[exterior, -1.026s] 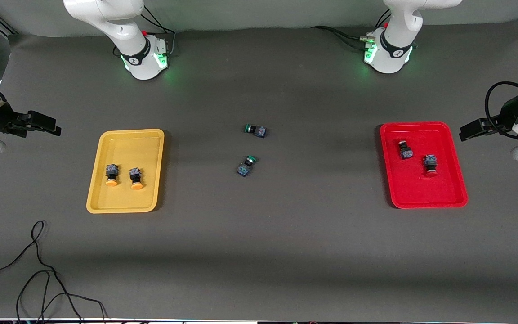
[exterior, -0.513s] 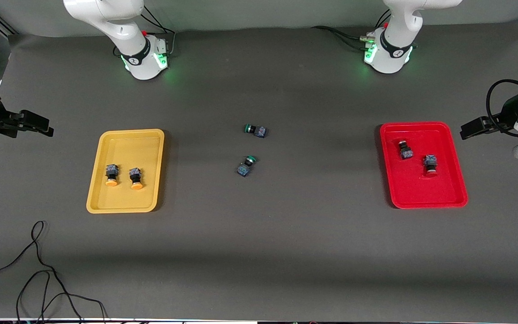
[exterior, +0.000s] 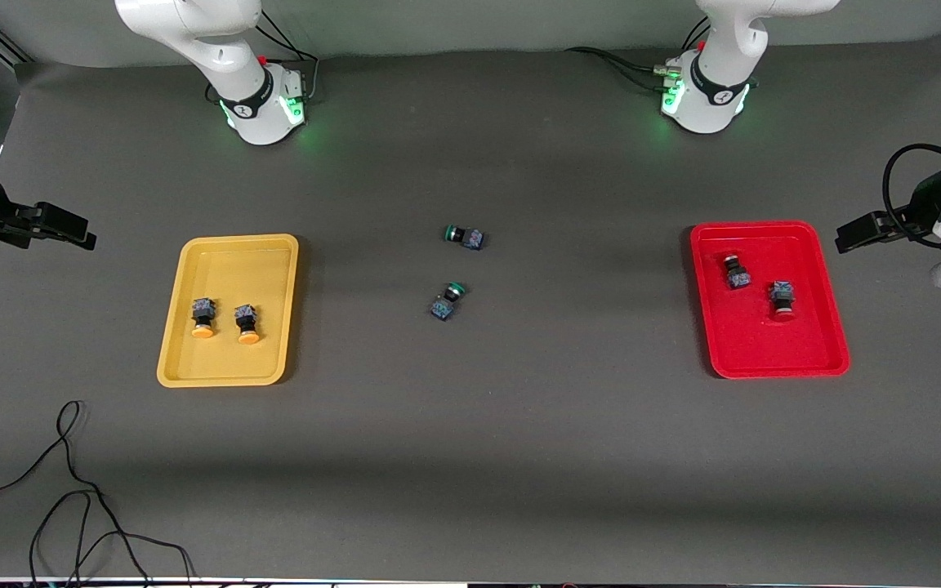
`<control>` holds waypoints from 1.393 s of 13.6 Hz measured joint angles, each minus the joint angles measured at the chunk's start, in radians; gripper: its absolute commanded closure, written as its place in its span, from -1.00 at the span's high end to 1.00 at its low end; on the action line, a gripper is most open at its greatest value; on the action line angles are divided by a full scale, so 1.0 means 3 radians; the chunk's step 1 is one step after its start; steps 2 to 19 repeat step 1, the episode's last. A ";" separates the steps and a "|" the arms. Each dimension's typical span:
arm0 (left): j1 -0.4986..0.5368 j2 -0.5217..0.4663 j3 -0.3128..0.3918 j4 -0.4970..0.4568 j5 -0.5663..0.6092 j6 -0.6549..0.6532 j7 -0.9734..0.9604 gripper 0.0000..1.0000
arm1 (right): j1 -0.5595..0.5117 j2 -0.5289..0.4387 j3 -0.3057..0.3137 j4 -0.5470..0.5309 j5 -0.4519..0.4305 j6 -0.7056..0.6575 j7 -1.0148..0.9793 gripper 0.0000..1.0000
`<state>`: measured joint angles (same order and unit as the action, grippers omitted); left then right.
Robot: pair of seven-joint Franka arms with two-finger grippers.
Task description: Place red and yellow buttons in trays
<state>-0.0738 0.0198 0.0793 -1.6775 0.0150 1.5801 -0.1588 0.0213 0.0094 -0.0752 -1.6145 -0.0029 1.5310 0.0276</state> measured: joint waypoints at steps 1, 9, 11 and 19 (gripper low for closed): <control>0.0000 -0.0002 -0.0001 0.0001 0.0000 0.0000 0.0000 1.00 | 0.0000 0.0000 0.0001 0.0000 0.0000 0.0000 0.0005 1.00; 0.0000 -0.0002 -0.0001 0.0001 0.0000 0.0000 0.0000 1.00 | 0.0000 0.0000 0.0001 0.0000 0.0000 0.0000 0.0005 1.00; 0.0000 -0.0002 -0.0001 0.0001 0.0000 0.0000 0.0000 1.00 | 0.0000 0.0000 0.0001 0.0000 0.0000 0.0000 0.0005 1.00; 0.0000 -0.0002 -0.0001 0.0001 0.0000 0.0000 0.0000 1.00 | 0.0000 0.0000 0.0001 0.0000 0.0000 0.0000 0.0005 1.00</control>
